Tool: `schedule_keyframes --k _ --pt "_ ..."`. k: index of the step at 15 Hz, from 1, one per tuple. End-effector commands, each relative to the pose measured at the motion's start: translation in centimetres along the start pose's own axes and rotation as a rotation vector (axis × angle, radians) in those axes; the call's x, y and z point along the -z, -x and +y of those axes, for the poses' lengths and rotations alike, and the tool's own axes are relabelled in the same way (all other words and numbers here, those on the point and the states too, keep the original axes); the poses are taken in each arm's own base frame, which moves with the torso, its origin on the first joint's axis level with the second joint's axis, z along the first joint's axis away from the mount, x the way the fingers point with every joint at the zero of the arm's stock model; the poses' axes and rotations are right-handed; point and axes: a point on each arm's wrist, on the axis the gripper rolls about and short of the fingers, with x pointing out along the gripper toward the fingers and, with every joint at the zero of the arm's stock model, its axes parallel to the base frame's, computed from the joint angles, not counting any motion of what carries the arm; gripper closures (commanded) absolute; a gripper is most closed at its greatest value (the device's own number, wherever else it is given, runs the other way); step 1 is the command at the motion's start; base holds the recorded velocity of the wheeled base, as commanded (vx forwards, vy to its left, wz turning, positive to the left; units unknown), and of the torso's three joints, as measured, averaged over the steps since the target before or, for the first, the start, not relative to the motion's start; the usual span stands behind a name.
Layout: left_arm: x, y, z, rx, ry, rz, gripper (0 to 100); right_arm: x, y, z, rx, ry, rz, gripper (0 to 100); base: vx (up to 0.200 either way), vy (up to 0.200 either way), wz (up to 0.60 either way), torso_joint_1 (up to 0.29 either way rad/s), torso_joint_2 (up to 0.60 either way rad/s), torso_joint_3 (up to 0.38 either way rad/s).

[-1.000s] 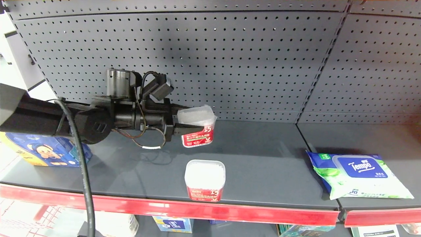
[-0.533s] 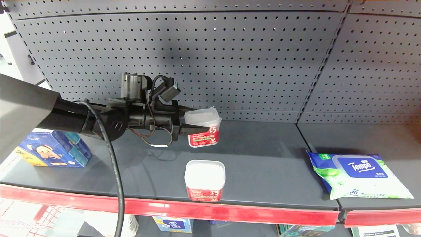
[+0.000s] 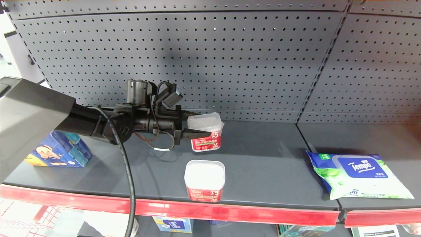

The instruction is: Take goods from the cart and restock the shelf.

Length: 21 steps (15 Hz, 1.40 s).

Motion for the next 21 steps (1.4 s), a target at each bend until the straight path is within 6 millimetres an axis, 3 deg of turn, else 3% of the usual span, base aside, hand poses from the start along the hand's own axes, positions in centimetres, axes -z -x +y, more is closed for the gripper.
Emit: schedule_keyframes --k 1,16,17,21 --pt "0.2 -0.1 0.0 0.003 0.004 0.002 100 -0.1 0.0 0.0 0.004 0.001 -0.001 0 0.0 0.0 0.0 0.0 0.0 0.0" --pt "1.8 -0.7 0.1 0.014 0.045 0.023 100 -0.3 0.1 -0.1 0.011 0.004 -0.006 0 0.0 0.0 0.0 0.0 0.0 0.0" --pt "2.0 -0.7 0.1 0.015 0.047 0.024 0 -0.3 0.1 -0.1 0.012 0.004 -0.006 0 0.0 0.0 0.0 0.0 0.0 0.0" --pt "1.9 -0.7 0.1 0.016 0.06 0.023 0 -0.3 0.1 -0.1 0.024 0.004 -0.004 0 0.0 0.0 0.0 0.0 0.0 0.0"
